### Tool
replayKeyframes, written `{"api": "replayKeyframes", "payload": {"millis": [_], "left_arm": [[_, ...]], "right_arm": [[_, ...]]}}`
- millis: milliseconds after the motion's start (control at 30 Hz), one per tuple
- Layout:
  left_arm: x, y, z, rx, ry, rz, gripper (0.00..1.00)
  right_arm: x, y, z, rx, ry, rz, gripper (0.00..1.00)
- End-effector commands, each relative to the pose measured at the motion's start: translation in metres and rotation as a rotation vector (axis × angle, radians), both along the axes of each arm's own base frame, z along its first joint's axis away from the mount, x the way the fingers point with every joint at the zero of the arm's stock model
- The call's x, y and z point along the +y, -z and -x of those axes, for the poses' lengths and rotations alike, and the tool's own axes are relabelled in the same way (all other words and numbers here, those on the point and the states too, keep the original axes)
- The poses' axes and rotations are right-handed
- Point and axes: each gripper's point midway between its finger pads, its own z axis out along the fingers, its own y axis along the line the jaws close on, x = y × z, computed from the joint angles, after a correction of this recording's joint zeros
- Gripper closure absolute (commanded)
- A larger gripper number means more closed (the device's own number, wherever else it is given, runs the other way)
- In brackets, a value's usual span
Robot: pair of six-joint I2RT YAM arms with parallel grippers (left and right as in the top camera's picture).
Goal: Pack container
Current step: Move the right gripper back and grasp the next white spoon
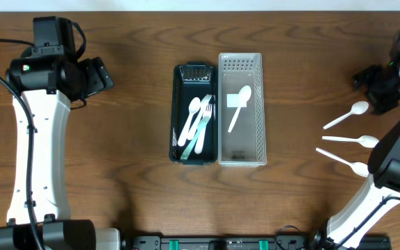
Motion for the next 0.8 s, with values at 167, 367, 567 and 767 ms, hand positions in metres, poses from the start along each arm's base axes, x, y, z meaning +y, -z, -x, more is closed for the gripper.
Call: {"api": "replayKeyframes", "payload": {"millis": [167,367,567,767], "left_arm": [[0.001,0.006,0.001,0.018,-0.005,0.0,0.06],[0.001,0.006,0.001,0.017,-0.005,0.0,0.06],[0.001,0.006,0.001,0.017,-0.005,0.0,0.06],[0.001,0.006,0.001,0.017,-0.005,0.0,0.06]], "right_arm": [[0.016,0.063,0.018,0.016,0.003,-0.031,0.2],[0.017,0.08,0.022,0.006,-0.005,-0.027,0.2],[0.017,0.081,0.019,-0.008,-0.061,-0.016,0.39],[0.018,0.081,0.019,-0.006,-0.062,-0.018,0.71]]}}
